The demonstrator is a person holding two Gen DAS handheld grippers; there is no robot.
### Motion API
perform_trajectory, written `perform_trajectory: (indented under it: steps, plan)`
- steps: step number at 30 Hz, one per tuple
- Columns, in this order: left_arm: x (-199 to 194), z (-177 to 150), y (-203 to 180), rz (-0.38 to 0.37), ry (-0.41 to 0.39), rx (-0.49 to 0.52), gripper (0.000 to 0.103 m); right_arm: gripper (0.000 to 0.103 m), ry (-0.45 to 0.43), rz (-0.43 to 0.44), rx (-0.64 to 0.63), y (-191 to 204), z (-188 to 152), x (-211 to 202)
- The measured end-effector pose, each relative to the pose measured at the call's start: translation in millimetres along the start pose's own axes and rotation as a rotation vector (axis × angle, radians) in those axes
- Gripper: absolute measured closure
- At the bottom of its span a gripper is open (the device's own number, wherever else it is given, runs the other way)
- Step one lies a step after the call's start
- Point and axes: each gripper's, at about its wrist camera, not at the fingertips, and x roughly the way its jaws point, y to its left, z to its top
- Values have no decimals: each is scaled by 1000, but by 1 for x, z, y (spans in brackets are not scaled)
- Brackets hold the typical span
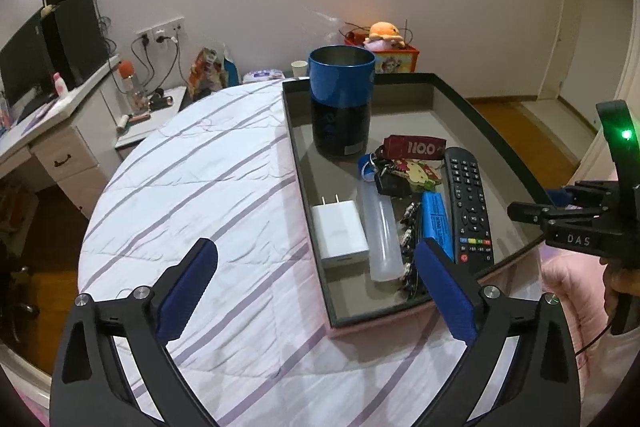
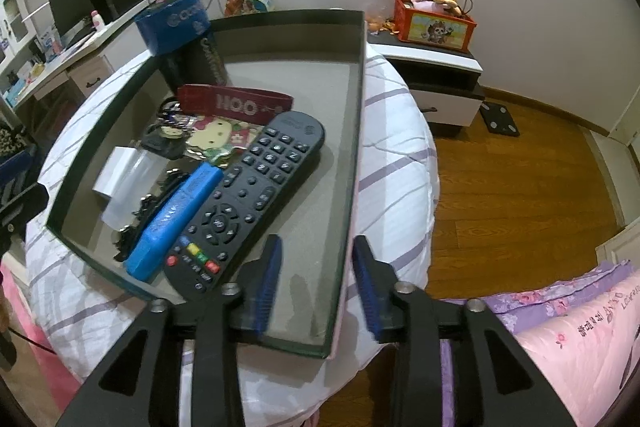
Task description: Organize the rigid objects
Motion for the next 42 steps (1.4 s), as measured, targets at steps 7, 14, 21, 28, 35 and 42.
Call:
perform_trajectory:
  steps: [7, 14, 21, 28, 35, 42]
  plan:
    - [-22, -9, 6, 13, -32, -23, 1, 47, -15, -28, -27, 11, -2, -14]
    - [-51, -17, 12, 63, -83, -36, 1, 24, -71, -46, -42, 20, -4, -37]
    - [-79, -26, 21, 116, -117, -71, 1, 24, -137, -42, -50, 31, -7, -66]
    - [-118, -35, 27, 208, -179, -85, 1, 18, -259, 34, -67, 50, -16, -108]
    - [-156, -45, 31, 252, -261, -104, 0, 0, -415, 150, -124, 81, -28, -145]
    - [-185, -55, 36, 306, -333, -133, 0, 0, -505, 190, -147, 104, -40, -160]
